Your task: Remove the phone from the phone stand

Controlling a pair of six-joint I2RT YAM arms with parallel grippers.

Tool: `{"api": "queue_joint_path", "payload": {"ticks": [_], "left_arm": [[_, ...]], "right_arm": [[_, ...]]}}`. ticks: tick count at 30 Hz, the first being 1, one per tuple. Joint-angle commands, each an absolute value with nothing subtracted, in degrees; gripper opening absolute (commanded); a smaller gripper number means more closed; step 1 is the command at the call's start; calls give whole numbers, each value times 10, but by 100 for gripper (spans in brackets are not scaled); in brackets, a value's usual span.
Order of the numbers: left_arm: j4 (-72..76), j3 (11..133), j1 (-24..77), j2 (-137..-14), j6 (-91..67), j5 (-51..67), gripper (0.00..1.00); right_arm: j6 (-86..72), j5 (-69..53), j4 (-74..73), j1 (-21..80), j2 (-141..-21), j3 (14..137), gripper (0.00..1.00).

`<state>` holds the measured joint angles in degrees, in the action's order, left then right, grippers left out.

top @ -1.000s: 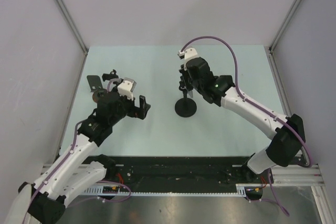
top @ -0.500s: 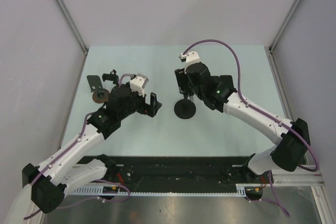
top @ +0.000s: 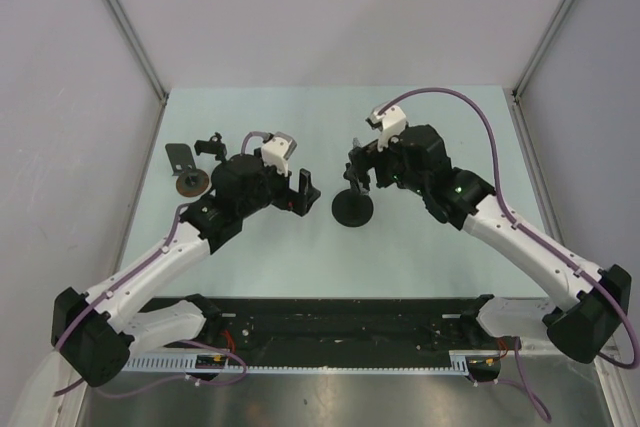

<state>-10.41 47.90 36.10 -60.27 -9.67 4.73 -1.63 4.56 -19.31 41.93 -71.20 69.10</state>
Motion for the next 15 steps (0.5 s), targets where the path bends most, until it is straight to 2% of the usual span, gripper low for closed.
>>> {"api": "queue_joint_path", "payload": {"ticks": [1, 7, 15], "left_arm": [[-69, 508, 367, -611, -104, 56, 100], [-63, 512, 367, -625, -100, 61, 100], [-60, 504, 370, -621, -99, 55, 100]], "right_arm": [[-1, -36, -173, 386, -668, 623, 94], [-2, -112, -123, 370, -662, 567, 94], [-1, -162, -100, 390, -685, 564, 90]]}}
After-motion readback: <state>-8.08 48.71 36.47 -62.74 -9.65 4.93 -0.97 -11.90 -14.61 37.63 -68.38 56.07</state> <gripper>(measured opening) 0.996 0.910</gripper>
